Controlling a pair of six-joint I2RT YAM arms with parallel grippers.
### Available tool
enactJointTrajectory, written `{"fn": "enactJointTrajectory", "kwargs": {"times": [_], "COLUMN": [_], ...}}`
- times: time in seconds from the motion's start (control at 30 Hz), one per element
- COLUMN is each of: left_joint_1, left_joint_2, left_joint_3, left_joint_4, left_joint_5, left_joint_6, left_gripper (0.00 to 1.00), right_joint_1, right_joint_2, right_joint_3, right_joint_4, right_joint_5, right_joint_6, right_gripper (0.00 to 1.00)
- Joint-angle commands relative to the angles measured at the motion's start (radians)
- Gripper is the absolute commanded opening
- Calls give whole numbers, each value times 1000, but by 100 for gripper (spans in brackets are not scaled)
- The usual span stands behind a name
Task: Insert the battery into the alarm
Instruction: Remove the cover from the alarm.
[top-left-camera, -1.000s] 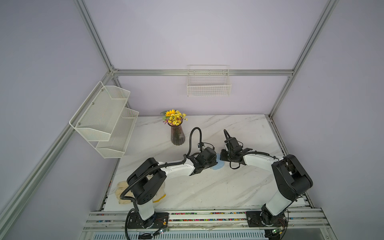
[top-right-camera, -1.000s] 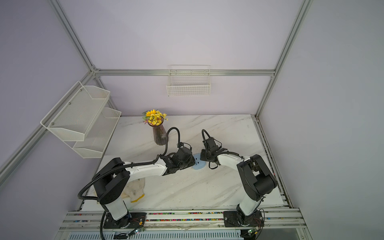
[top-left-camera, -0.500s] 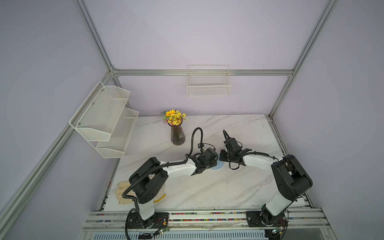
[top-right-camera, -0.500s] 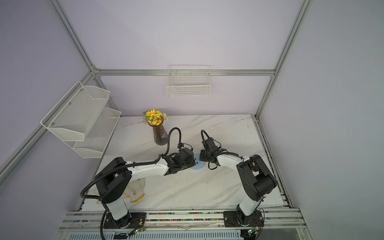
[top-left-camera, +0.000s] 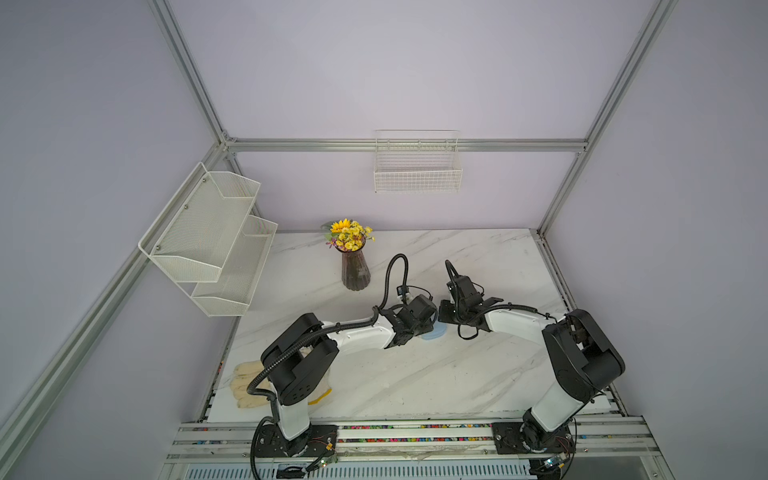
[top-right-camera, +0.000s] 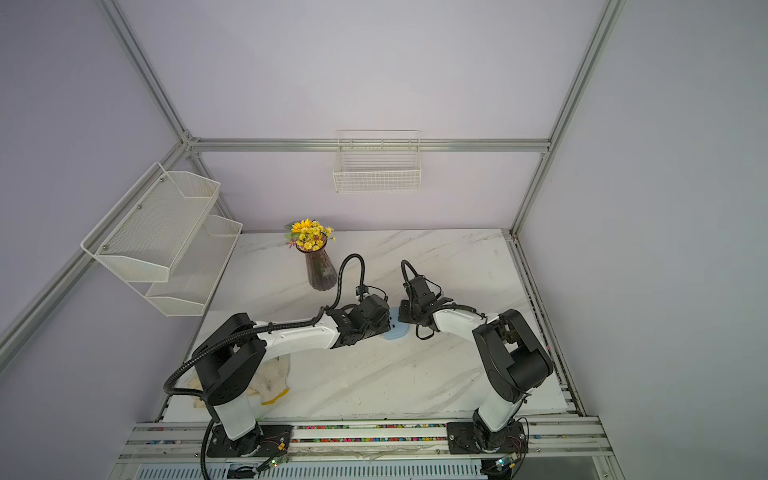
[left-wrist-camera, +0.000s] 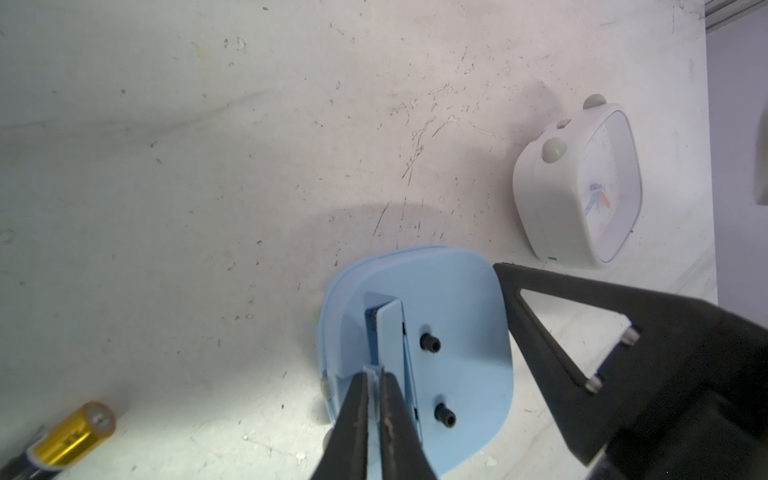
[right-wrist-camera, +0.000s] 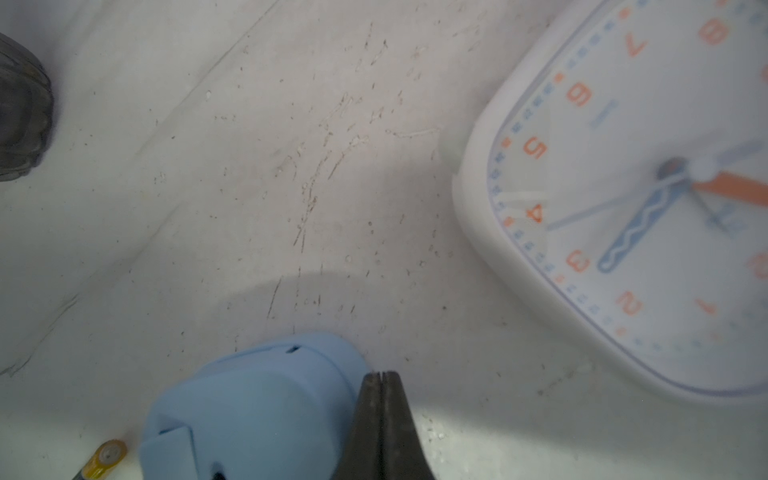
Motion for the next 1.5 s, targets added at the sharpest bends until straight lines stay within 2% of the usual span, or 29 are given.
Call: {"fn": "enactJointTrajectory", "kwargs": {"times": [0.0, 0.43, 0.67, 0.87, 1.1, 1.47], "left_joint_1": [-4, -4, -4, -4, -5, -4], "left_joint_2": [9, 39, 31, 17, -4, -115], "left_joint_3": [30, 54, 58, 67, 83, 33], "left_joint_4": [-18, -36, -54, -79, -122, -120], "left_joint_5": [-45, -42, -53, -80, -118, -225], "left_joint_6": [26, 42, 55, 85, 119, 122], "left_gripper": [10, 10, 5, 0, 0, 0], "right_joint_1": [9, 10, 9, 10, 9, 10], "right_joint_2": [-24, -25, -23, -22, -26, -16], "right_joint_3": [-8, -11, -13, -14, -17, -26], "right_joint_4": [18, 20, 22, 21, 23, 37], "right_joint_5": [4, 8, 11, 14, 20, 23], "right_joint_6": [0, 1, 1, 2, 0, -3], "right_gripper": [1, 1, 1, 1, 1, 2]}}
